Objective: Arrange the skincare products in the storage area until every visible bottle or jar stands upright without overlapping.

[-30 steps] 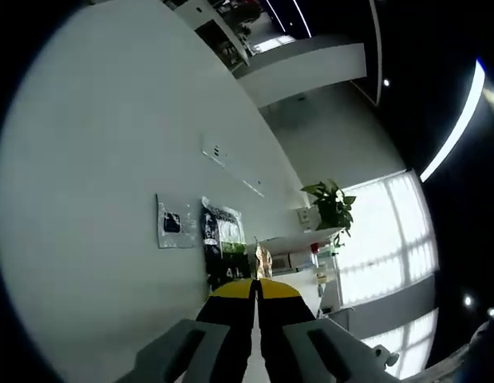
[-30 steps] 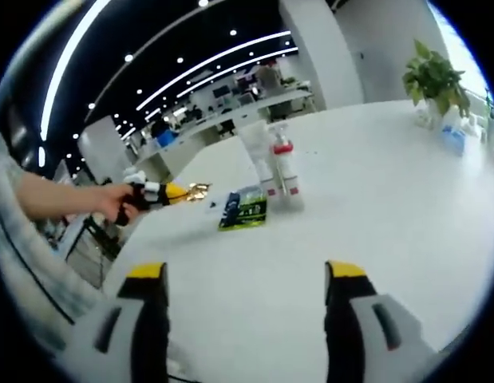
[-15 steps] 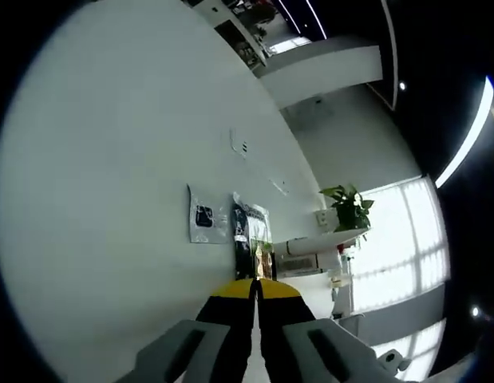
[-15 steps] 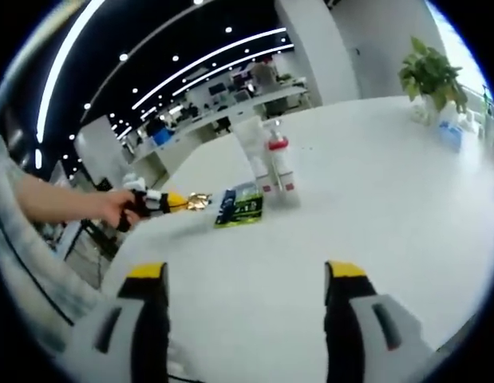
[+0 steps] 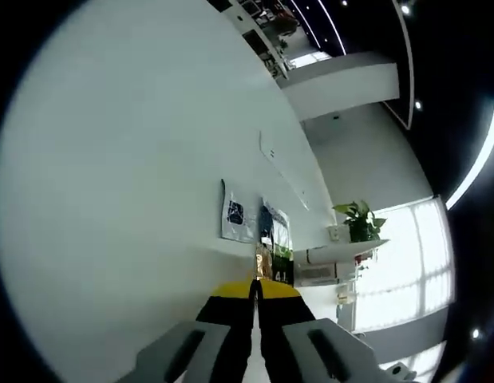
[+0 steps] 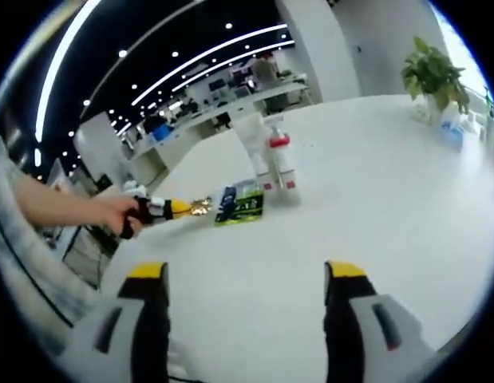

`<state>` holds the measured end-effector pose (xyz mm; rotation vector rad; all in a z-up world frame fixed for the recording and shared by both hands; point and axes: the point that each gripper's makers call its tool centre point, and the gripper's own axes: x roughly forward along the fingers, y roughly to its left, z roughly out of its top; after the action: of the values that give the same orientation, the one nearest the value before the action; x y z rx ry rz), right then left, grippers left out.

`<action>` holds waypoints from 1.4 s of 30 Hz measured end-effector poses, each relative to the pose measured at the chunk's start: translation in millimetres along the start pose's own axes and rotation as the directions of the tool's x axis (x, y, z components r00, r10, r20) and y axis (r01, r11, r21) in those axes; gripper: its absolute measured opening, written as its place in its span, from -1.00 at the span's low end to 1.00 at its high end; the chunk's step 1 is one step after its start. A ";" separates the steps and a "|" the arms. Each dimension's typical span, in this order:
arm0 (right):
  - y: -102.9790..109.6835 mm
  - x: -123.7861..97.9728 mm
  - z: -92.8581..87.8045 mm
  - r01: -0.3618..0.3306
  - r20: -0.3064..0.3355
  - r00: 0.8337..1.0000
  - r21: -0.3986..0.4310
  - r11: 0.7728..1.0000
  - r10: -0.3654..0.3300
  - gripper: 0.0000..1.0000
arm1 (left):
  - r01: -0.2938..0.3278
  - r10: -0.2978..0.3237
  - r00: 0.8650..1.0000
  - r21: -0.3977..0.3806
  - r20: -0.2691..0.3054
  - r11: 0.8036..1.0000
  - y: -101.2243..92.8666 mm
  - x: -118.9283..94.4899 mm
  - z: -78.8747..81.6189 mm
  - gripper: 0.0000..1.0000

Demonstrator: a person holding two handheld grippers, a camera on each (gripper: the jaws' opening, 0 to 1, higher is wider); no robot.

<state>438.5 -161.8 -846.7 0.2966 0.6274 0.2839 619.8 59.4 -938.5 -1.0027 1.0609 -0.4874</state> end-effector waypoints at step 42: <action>-17.5 0.1 0.6 0.044 -0.007 0.999 0.046 0.998 -0.044 0.55 | -0.095 0.096 0.995 0.006 -0.029 0.995 23.0 9.2 -10.1 -0.97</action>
<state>441.9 -177.9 -852.5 0.3258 0.6465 0.2286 612.2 59.3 -964.1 -0.9385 1.1276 -0.4272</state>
